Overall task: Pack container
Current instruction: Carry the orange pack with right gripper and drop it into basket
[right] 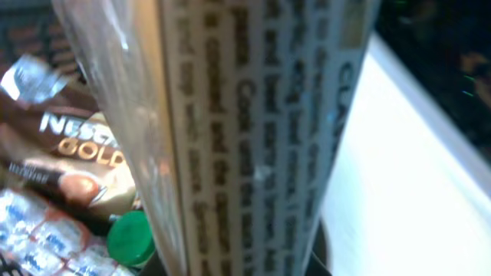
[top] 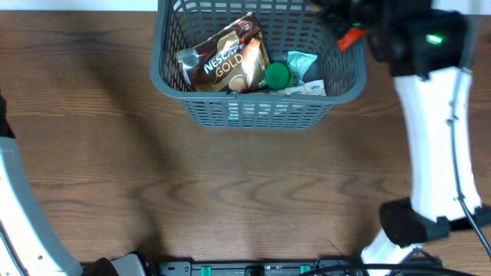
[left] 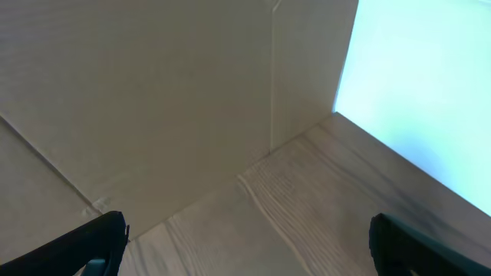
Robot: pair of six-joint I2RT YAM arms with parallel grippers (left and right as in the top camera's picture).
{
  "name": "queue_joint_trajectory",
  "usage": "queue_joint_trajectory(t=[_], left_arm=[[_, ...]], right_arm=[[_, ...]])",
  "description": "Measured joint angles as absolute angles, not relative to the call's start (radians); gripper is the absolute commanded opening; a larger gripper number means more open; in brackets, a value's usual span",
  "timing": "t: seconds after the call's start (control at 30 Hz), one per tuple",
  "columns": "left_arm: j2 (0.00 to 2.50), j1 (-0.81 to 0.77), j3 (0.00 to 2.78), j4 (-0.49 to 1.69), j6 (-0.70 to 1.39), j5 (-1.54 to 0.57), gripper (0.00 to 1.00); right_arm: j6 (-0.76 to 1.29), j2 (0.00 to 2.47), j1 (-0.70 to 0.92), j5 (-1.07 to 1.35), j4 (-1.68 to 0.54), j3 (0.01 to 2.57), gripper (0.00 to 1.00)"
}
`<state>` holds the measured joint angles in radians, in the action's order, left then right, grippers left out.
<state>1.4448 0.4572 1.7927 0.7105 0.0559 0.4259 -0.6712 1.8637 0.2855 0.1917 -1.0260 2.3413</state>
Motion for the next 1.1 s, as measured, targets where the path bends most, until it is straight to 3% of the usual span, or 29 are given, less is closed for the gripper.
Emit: queue_joint_trajectory(t=[0.67, 0.7, 0.73, 0.77, 1.1], left_arm=[[1.445, 0.457, 1.793, 0.710, 0.056, 0.426, 0.99], [1.445, 0.457, 1.793, 0.710, 0.056, 0.426, 0.99], [1.445, 0.457, 1.793, 0.710, 0.056, 0.426, 0.99], [1.445, 0.457, 1.793, 0.710, 0.056, 0.426, 0.99], [1.445, 0.457, 1.793, 0.710, 0.056, 0.426, 0.99]], right_arm=[[-0.764, 2.232, 0.366, 0.177, -1.248, 2.332, 0.01], [-0.764, 2.234, 0.368, 0.176, -1.250, 2.331, 0.11], [-0.761, 2.234, 0.369, 0.176, -1.249, 2.331, 0.49], [-0.753, 2.234, 0.370, 0.177, -1.248, 2.331, 0.99], [-0.647, 2.209, 0.386, 0.187, -1.189, 2.342, 0.99]])
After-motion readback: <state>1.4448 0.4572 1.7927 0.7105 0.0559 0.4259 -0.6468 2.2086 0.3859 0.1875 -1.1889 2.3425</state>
